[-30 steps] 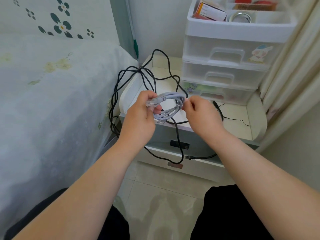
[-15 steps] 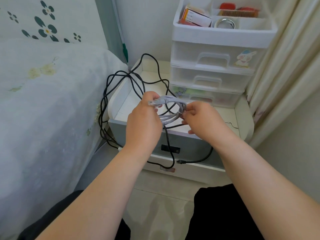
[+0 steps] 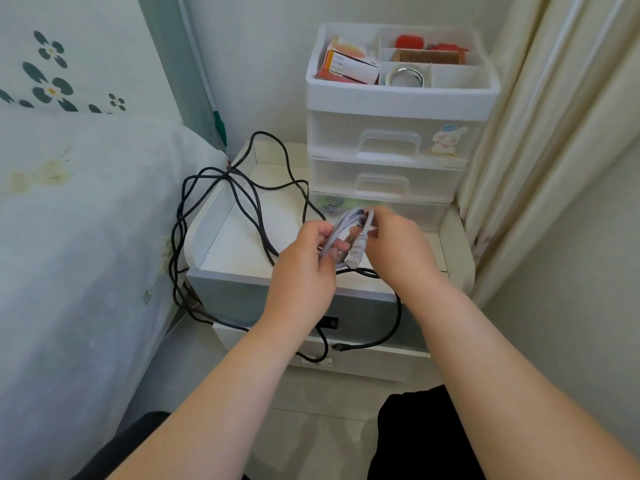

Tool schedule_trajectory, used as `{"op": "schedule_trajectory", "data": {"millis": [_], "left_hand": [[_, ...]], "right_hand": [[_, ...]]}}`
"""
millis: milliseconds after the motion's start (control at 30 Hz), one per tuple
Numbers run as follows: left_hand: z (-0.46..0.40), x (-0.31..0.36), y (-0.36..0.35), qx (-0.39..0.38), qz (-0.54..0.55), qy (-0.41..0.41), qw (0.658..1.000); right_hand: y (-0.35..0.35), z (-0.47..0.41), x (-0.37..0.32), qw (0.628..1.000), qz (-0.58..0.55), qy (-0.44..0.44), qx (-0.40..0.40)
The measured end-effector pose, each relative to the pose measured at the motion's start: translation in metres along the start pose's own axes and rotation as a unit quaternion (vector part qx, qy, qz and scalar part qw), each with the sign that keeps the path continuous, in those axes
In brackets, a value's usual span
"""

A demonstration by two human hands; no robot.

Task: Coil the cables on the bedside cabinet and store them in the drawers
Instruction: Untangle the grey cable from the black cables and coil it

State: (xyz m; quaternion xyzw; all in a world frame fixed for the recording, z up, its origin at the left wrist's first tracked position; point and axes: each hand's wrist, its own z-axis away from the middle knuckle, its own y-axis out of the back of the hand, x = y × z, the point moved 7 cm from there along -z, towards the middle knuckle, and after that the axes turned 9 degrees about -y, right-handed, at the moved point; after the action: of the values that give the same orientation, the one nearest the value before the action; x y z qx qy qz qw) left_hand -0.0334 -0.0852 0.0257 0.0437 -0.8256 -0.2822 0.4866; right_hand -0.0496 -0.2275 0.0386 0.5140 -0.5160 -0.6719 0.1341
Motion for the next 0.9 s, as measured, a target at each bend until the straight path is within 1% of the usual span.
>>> {"op": "schedule_trajectory", "data": {"millis": [100,200,300,367,433,500,567,633,700,767,833,900], "left_hand": [[-0.008,-0.011,0.0,0.0,0.1,0.052,0.994],[-0.01,-0.017,-0.003,-0.006,0.178,0.093,0.98],[-0.008,-0.021,-0.007,-0.019,0.189,0.1,0.977],[-0.009,-0.023,-0.007,-0.013,0.198,0.106,0.974],[-0.01,-0.026,-0.004,-0.001,0.217,0.116,0.969],[-0.011,-0.028,-0.003,0.01,0.243,0.127,0.962],[-0.01,-0.029,-0.003,0.021,0.267,0.134,0.954],[-0.009,-0.03,-0.004,0.033,0.293,0.142,0.945],[-0.009,-0.031,-0.003,0.051,0.308,0.149,0.938],[-0.01,-0.033,-0.001,0.065,0.32,0.152,0.933],[-0.011,-0.033,0.003,0.074,0.326,0.153,0.93],[-0.014,-0.035,0.009,0.085,0.325,0.151,0.93]], "right_hand": [[0.003,-0.005,-0.007,0.998,-0.03,0.029,0.038],[-0.007,-0.01,-0.01,0.998,-0.008,0.042,0.049],[-0.019,-0.015,-0.009,0.998,0.041,0.032,0.021],[-0.023,-0.018,-0.01,0.998,0.054,0.032,0.011],[-0.026,-0.019,-0.01,1.0,0.017,0.018,0.006],[-0.032,-0.02,-0.006,0.996,-0.089,-0.021,-0.014],[-0.039,-0.02,-0.004,0.971,-0.225,-0.071,-0.041],[-0.047,-0.018,-0.004,0.931,-0.339,-0.119,-0.061],[-0.056,-0.016,-0.005,0.885,-0.43,-0.162,-0.078],[-0.068,-0.015,-0.009,0.836,-0.498,-0.198,-0.118],[-0.075,-0.019,-0.015,0.791,-0.548,-0.213,-0.171],[-0.069,-0.035,-0.014,0.761,-0.584,-0.223,-0.176]]}}
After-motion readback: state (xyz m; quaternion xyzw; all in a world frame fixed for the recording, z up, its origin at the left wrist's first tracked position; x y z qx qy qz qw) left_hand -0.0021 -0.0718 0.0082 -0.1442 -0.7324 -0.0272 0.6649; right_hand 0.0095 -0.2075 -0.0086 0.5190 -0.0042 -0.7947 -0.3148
